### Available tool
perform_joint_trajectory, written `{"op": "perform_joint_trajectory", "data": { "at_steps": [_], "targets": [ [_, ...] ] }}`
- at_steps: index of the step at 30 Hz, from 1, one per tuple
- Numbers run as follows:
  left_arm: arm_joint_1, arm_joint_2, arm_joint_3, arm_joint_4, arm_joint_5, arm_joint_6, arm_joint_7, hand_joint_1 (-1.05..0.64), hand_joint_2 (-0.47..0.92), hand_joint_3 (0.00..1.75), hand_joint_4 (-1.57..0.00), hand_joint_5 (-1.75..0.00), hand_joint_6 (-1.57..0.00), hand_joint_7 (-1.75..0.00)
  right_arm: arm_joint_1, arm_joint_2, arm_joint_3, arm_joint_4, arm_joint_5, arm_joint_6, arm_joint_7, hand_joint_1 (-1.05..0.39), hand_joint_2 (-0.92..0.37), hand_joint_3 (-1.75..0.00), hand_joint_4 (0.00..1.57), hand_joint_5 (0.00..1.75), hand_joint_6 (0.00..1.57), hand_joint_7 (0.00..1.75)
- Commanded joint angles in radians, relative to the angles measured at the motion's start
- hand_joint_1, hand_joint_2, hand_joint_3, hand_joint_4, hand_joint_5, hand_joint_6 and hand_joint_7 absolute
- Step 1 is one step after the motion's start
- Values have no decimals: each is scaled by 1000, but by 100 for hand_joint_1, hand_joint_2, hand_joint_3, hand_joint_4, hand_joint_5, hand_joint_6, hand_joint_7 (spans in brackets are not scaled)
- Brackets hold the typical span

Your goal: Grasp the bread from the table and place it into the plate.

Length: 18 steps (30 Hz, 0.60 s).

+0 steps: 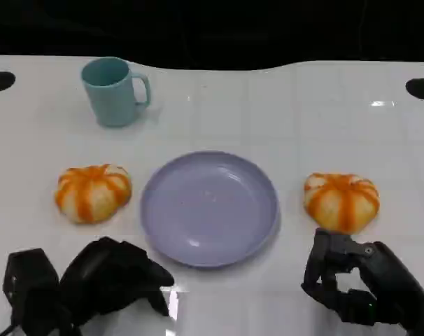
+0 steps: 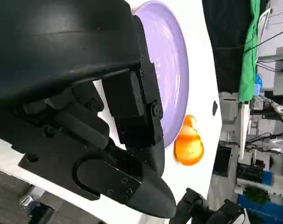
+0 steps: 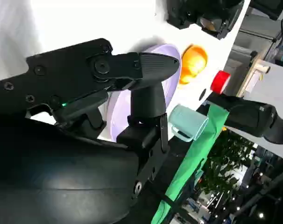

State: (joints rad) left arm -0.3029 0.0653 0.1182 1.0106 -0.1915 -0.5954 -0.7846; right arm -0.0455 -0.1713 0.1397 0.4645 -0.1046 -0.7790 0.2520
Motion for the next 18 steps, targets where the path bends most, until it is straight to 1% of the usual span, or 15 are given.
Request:
{"op": "perform_joint_trajectory", "data": {
  "at_steps": [1, 18],
  "targets": [
    [-10, 18, 6, -2, -5, 5, 0, -105, 83, 0, -127, -89, -157, -7, 0, -15, -11, -2, 6, 3, -2, -49, -92, -30, 93, 175, 75, 175],
    [-14, 19, 6, 5, -4, -4, 0, -105, 83, 0, -127, -89, -157, -7, -4, -16, -11, 4, 11, -5, 3, -48, -92, -30, 94, 175, 74, 175]
  ]
}}
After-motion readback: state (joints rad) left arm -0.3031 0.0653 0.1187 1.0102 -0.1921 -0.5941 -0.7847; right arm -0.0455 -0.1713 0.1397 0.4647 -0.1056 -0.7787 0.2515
